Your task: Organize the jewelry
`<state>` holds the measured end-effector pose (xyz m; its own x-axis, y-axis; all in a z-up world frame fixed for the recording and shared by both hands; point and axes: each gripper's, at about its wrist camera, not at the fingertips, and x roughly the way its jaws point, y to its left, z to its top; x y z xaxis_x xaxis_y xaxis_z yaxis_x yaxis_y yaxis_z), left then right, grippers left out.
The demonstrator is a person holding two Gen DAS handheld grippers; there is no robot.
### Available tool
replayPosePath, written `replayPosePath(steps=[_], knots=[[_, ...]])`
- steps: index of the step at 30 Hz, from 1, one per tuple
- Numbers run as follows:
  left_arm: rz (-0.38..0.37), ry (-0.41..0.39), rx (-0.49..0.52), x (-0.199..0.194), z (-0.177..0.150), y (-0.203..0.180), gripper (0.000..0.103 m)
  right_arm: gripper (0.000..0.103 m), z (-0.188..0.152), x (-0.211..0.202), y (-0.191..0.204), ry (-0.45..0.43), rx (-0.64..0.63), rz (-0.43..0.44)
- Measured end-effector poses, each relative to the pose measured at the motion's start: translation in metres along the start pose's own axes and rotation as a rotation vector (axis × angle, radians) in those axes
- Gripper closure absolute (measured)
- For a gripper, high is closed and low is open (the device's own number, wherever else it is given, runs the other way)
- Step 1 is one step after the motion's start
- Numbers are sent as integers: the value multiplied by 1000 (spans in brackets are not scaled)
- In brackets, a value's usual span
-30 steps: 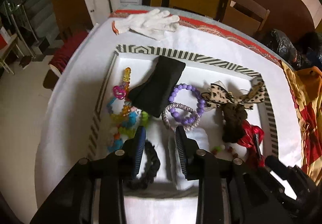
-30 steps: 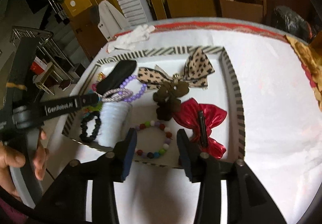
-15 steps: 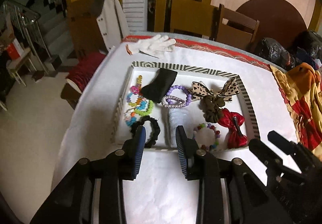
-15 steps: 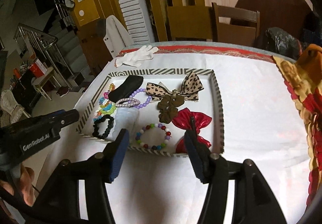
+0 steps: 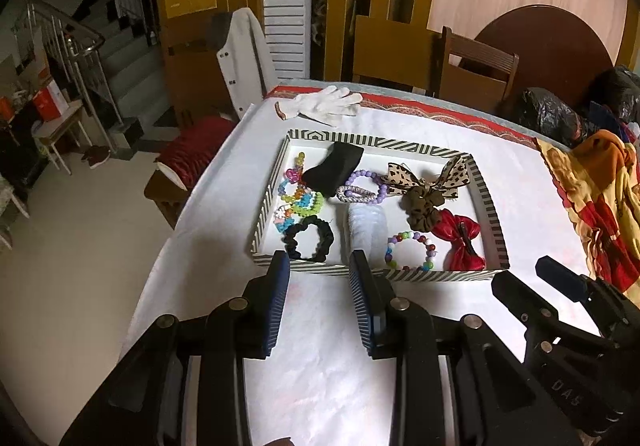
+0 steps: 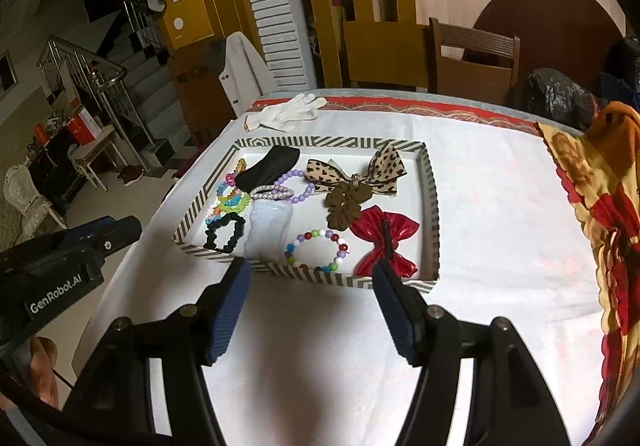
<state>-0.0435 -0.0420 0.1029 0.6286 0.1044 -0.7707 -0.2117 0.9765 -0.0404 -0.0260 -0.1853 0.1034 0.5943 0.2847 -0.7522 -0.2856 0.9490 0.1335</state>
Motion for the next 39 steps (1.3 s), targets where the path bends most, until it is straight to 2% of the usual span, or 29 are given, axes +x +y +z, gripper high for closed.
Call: replayPosePath(steps=[39], knots=[[-6,11,23,-3,-3,-12,66,32,-1,3,-9,33,3,-30]])
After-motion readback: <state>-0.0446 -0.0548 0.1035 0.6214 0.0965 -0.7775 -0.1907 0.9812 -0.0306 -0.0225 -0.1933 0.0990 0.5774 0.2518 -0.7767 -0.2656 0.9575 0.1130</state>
